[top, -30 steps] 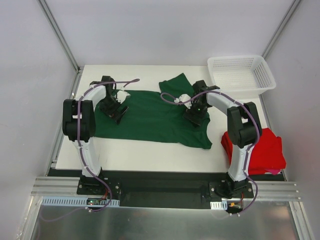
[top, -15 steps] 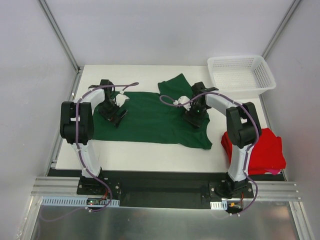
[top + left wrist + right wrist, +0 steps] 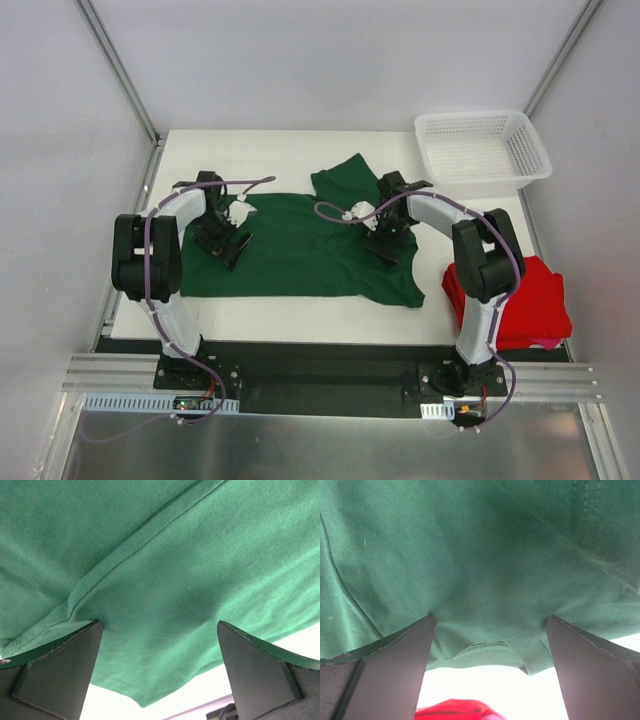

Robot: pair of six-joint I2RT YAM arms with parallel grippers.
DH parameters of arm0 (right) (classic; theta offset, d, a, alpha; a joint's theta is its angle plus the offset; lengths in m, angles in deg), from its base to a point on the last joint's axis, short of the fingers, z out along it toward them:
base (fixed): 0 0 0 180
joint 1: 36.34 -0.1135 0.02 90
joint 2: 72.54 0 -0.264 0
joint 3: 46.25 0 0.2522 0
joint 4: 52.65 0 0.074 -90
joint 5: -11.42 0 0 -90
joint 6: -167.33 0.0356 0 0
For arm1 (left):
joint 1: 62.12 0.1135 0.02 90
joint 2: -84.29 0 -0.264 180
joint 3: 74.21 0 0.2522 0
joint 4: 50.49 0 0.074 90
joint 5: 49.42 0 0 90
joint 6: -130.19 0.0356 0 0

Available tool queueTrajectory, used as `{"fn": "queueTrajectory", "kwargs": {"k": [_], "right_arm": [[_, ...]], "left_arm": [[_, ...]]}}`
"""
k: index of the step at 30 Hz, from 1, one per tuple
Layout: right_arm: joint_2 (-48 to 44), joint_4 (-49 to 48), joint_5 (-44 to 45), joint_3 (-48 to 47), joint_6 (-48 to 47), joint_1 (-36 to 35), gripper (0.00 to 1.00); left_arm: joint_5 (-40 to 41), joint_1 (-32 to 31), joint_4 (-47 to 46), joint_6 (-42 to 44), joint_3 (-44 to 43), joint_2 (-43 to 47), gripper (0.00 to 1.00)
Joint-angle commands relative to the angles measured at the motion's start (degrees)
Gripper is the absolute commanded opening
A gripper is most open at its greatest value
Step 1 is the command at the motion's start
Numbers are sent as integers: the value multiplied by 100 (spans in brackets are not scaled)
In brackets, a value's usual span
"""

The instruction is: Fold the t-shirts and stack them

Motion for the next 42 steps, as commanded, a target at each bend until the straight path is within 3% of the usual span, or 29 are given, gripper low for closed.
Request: {"fn": "queueTrajectory", "kwargs": {"k": [1, 21, 28, 36, 42], "right_arm": [[-460, 470, -10, 311, -145, -77, 96], [-1296, 708, 43, 1199, 101, -218, 96], [-1295, 638, 183, 901, 242, -227, 96], [-1208, 427, 429, 663, 321, -244, 96], [-1076, 165, 482, 803, 172, -236, 96]], "left_arm": [[-319, 46, 393, -60, 248, 378, 99], [-354, -165, 701, 125, 836, 1011, 99], [-354, -174, 613, 11, 978, 1143, 99], [401, -174, 235, 54, 802, 1336, 99], [376, -165, 16, 204, 890, 942, 99]]}}
